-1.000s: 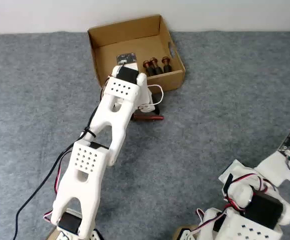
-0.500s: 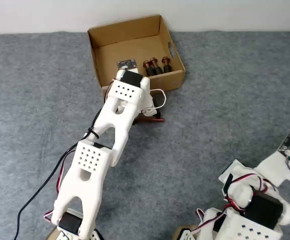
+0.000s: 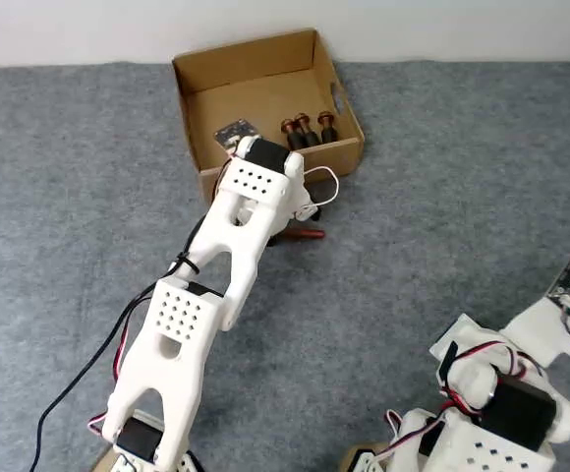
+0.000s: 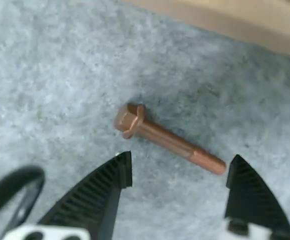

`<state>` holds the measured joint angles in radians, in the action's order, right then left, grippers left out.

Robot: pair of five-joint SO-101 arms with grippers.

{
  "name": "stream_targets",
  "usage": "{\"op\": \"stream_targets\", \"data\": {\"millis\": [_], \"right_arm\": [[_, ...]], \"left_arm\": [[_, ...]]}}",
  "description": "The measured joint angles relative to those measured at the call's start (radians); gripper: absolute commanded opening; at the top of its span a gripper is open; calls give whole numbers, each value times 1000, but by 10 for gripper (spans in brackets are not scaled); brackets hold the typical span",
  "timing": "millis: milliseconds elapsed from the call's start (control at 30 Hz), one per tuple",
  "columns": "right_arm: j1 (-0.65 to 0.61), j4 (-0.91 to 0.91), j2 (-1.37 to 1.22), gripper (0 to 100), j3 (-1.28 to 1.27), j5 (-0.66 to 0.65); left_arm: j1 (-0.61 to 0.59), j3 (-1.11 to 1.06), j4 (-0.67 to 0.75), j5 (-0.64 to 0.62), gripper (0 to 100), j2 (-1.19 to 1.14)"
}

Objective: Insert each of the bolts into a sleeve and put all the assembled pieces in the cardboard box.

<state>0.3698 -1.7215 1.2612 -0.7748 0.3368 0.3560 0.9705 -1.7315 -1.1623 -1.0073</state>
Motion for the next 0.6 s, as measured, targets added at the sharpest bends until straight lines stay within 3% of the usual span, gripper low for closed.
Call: {"op": "stream_targets", "data": {"millis": [333, 600], "right_arm": [[0, 0, 0, 9, 0, 0], [0, 0, 0, 9, 0, 0]], "left_arm": [[-61, 25, 0, -34, 292, -109], [-64, 46, 0, -35, 101, -112]]}}
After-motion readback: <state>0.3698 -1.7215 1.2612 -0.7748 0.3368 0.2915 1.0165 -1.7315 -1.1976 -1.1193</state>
